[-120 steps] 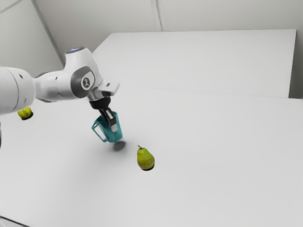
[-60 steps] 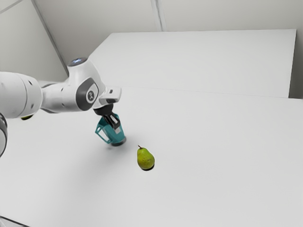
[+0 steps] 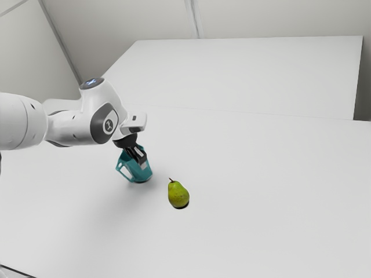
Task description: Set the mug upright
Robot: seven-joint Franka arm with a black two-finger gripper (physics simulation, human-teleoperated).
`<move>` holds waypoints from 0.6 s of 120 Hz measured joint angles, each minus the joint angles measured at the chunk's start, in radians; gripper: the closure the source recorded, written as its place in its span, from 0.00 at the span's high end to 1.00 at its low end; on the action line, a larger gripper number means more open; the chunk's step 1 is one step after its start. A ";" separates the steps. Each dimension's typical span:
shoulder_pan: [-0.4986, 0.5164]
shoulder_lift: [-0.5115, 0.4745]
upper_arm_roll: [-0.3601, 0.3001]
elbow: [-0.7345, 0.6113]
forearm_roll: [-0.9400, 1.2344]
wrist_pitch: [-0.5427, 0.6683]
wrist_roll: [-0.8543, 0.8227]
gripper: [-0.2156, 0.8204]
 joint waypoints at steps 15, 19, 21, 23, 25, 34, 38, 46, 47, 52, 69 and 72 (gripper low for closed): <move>-0.002 0.000 0.000 0.000 -0.002 0.001 -0.002 0.24; -0.003 0.000 0.000 0.000 -0.003 0.002 -0.003 0.27; -0.003 0.000 0.000 0.000 -0.003 0.002 -0.003 0.28; -0.004 0.000 0.000 0.000 -0.003 0.002 -0.003 0.30; -0.004 0.000 0.000 0.000 -0.003 0.002 -0.003 0.31; -0.005 -0.002 0.000 0.001 -0.003 0.002 -0.004 0.38; -0.006 -0.004 0.000 0.002 -0.003 0.002 -0.005 0.41; -0.006 -0.011 0.000 0.003 -0.003 0.002 -0.005 0.46; -0.006 -0.012 0.000 0.003 -0.003 0.002 -0.005 0.47; -0.007 -0.015 0.000 0.003 -0.003 0.002 -0.006 0.51; -0.013 -0.039 -0.001 0.005 -0.002 -0.004 -0.007 0.64; -0.015 -0.044 -0.001 0.006 -0.002 -0.005 -0.007 0.66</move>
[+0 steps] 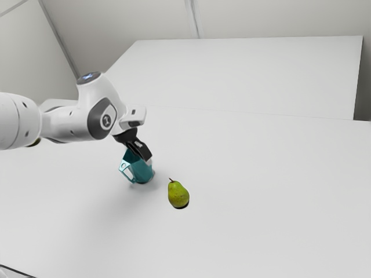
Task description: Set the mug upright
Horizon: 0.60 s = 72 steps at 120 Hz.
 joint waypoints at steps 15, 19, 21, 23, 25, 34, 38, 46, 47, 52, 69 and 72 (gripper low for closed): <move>-0.007 -0.046 -0.004 0.001 0.001 -0.014 -0.003 0.72; -0.009 -0.062 -0.005 0.005 0.003 -0.024 -0.004 0.73; -0.009 -0.070 -0.007 0.010 0.004 -0.030 -0.005 0.73; -0.009 -0.077 -0.008 0.017 0.005 -0.038 -0.006 0.74; -0.009 -0.083 -0.010 0.028 0.006 -0.048 -0.007 0.74; -0.006 -0.094 -0.013 0.123 0.010 -0.123 -0.015 0.76; -0.001 -0.091 -0.013 0.181 0.011 -0.171 -0.021 0.76; 0.014 -0.075 -0.013 0.304 0.011 -0.282 -0.034 0.77; 0.017 -0.072 -0.013 0.319 0.011 -0.297 -0.036 0.77; 0.032 -0.047 -0.013 0.404 0.011 -0.374 -0.048 0.77; 0.172 0.061 -0.098 0.651 0.010 -0.602 -0.084 0.78; 0.195 0.077 -0.121 0.682 0.014 -0.631 -0.092 0.78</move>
